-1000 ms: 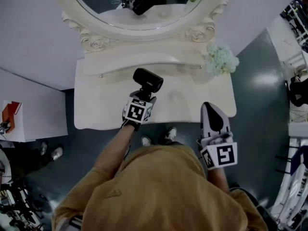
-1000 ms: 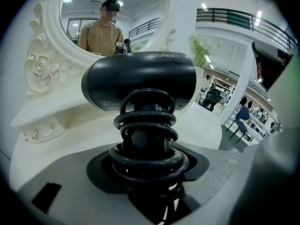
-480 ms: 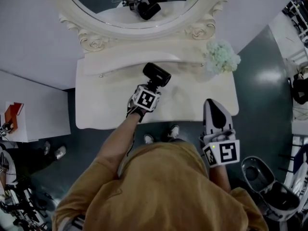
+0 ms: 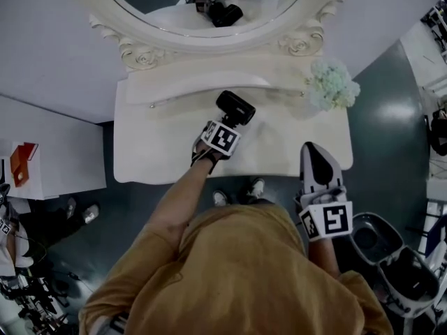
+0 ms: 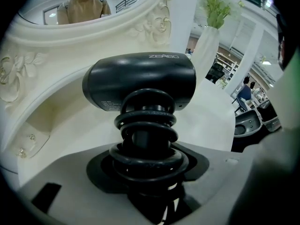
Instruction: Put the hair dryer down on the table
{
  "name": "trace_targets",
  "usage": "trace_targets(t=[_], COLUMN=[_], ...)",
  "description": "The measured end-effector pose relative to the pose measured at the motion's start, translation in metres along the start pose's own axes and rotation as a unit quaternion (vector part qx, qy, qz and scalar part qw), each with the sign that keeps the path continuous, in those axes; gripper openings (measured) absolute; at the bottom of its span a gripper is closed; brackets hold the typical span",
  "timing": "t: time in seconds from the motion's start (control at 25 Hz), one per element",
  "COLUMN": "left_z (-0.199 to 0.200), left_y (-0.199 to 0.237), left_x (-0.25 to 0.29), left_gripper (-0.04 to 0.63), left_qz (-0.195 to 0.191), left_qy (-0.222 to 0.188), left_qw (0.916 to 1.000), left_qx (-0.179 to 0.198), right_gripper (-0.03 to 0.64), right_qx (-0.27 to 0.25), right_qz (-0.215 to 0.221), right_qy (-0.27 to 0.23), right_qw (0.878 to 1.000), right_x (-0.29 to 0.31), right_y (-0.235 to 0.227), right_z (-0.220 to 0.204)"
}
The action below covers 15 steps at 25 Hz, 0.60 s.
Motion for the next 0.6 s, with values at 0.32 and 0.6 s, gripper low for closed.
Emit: trace_targets(t=[0.32, 0.6], left_z=[0.008, -0.002], left_y=[0.007, -0.005], left_x=[0.007, 0.011], left_gripper=[0.261, 0.261], left_qz=[-0.017, -0.088], left_qy=[0.004, 0.101], left_qw=[0.9998, 0.9887], left_qx=[-0.009, -0.066], right_gripper=[0.003, 0.003], right_qx=[-0.005, -0.005], right_qz=[0.015, 0.021], right_qy=[0.004, 0.005], right_qw=[1.000, 1.000], right_x=[0.013, 0.018], right_y=[-0.001, -0.004], right_z=[0.002, 0.002])
Point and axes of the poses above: the fingertips, and each gripper's own axes: x forward along the fingers, y to its left, z out of its top, the point moved 10 cm from there along -x, backward along the fingers, and after that the axes turned 8 degrees about x, right-handed, at the moved point
